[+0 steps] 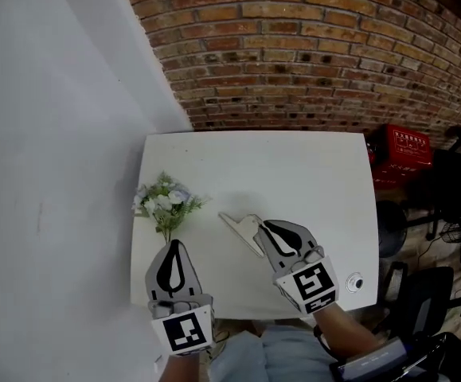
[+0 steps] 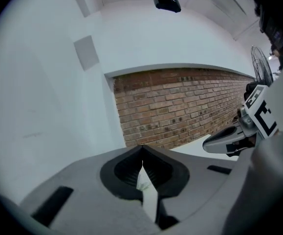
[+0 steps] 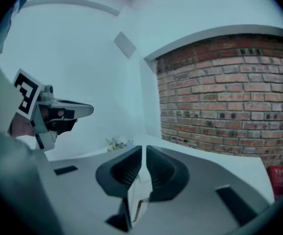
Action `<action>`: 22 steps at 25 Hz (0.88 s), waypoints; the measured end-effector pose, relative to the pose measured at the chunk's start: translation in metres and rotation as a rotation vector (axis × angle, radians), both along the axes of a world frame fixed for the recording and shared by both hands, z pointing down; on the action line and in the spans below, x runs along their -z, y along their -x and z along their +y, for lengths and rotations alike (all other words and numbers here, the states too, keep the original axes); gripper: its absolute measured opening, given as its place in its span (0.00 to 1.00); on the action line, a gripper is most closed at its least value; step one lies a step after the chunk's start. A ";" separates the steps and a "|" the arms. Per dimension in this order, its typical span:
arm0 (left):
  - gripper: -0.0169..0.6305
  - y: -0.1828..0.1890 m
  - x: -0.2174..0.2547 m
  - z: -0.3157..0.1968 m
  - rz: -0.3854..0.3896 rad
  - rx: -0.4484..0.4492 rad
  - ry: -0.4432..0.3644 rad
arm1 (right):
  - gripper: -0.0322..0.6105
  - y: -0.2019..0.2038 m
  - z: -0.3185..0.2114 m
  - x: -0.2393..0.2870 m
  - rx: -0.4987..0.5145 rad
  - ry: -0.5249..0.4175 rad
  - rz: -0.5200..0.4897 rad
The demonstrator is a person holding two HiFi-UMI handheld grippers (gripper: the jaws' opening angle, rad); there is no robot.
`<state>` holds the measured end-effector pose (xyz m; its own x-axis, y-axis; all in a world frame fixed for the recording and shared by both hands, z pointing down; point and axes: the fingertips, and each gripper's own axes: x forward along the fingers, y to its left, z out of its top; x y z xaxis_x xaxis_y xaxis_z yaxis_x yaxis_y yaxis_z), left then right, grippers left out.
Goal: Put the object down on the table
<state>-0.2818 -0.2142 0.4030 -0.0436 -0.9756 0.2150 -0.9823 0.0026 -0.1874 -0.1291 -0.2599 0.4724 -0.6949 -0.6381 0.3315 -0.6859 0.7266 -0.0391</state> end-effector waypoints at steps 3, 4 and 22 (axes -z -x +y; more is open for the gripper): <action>0.04 -0.012 0.035 0.015 -0.027 0.005 -0.071 | 0.06 -0.004 0.009 0.037 0.005 -0.078 -0.002; 0.04 -0.016 0.044 0.020 -0.033 0.006 -0.091 | 0.06 -0.005 0.013 0.048 0.012 -0.102 -0.008; 0.04 -0.049 0.103 0.055 -0.070 0.052 -0.208 | 0.06 -0.026 0.037 0.125 0.057 -0.253 -0.078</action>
<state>-0.2329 -0.1592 0.2997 -0.1025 -0.9947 0.0041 -0.9645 0.0984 -0.2450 -0.1027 -0.2228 0.3476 -0.7492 -0.6530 0.1107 -0.6457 0.7573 0.0977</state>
